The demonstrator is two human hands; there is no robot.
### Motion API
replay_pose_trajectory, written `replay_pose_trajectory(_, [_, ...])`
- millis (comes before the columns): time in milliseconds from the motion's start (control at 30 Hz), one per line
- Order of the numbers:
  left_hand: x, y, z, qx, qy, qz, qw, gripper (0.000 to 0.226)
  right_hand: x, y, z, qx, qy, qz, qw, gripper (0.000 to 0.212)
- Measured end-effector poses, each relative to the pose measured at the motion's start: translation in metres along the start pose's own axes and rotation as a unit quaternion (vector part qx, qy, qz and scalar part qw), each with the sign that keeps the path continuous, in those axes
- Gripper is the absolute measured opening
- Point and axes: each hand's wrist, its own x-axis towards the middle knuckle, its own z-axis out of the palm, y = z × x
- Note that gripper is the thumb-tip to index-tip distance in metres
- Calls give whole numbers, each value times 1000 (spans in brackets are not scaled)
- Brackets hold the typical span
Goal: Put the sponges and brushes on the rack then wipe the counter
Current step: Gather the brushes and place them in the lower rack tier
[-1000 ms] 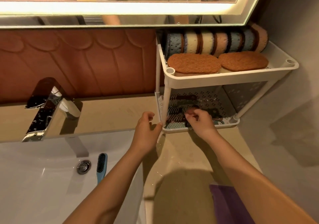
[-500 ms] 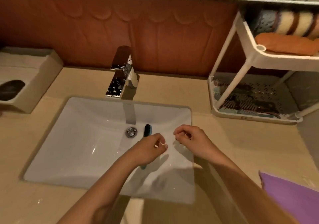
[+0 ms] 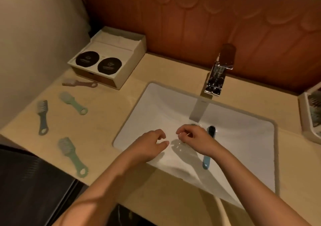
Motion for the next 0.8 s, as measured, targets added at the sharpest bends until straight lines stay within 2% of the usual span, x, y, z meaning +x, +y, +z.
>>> replay_pose_trajectory(300, [-27,-102,-59,-25,80,-79,993,31,73,-80,76,-62,-70,-52,994,17])
replay_pose_trajectory(500, [-44,-163,-83,65,207,-179,960,35,126,-130,131,-148,-93,-100,980,21])
replay_pose_trajectory(567, [-51,-181,-88,64,227,-208,949,42,144,-144,153,-224,-64,-143,962,26])
replay_pose_trajectory(733, [-62,-206,-93,84,273,-286,915,66,174,-173,201,-371,-24,-261,891,42])
replay_pose_trajectory(800, [-64,-208,-93,88,276,-311,905,70,179,-180,212,-395,-11,-290,872,36])
